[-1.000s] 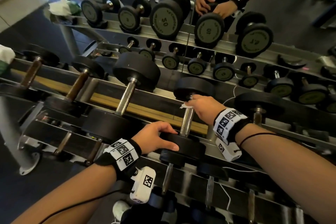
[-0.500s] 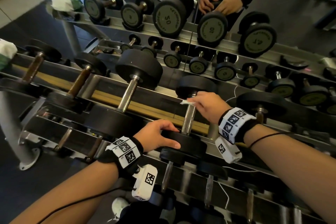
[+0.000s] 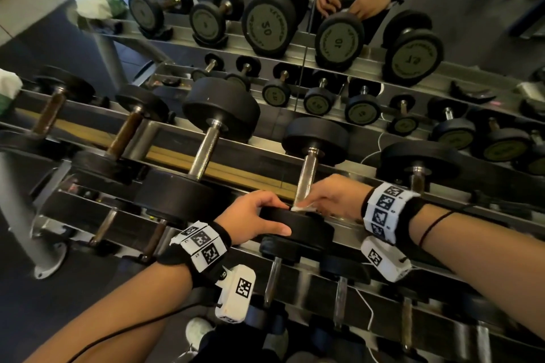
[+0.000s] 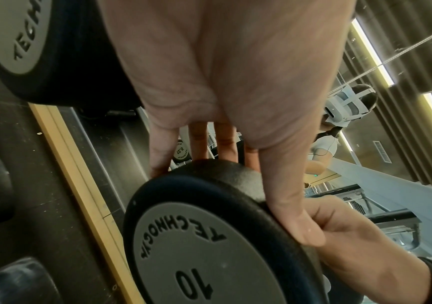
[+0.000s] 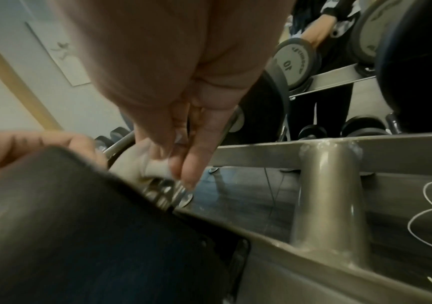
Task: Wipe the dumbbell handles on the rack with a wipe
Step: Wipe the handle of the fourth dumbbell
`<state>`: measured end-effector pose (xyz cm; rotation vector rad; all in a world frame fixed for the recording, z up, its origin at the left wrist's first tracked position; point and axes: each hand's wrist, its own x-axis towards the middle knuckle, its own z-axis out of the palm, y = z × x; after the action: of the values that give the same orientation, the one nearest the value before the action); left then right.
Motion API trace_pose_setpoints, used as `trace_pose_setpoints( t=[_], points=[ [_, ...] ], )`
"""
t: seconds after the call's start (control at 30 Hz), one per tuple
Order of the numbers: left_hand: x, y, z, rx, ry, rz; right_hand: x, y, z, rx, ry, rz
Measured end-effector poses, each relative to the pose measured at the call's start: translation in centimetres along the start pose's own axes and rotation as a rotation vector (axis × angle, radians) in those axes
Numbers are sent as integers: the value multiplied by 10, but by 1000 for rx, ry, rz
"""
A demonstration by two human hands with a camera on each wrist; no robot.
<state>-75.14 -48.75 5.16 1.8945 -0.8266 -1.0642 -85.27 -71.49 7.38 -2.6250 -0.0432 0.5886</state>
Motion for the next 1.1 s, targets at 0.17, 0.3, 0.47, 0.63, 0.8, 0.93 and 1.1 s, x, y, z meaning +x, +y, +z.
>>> trace_pose_setpoints(
  t=[0.17, 0.3, 0.47, 0.63, 0.8, 0.93, 1.1],
  points=[
    [2, 2, -2, 22, -24, -3, 5, 14, -19, 37, 457, 114],
    [2, 3, -2, 22, -30, -18, 15, 16, -7, -22, 391, 217],
    [2, 3, -2, 43, -37, -22, 5, 14, 19, 153, 355, 86],
    [7, 8, -3, 13, -54, -44, -3, 11, 27, 120, 114, -44],
    [6, 10, -3, -29, -77, -47, 4, 26, 11, 247, 411, 76],
    [4, 10, -4, 8, -74, -34, 16, 38, 8, 436, 701, 317],
    [0, 9, -2, 2, -65, -20, 19, 35, 29, 463, 626, 312]
  ],
)
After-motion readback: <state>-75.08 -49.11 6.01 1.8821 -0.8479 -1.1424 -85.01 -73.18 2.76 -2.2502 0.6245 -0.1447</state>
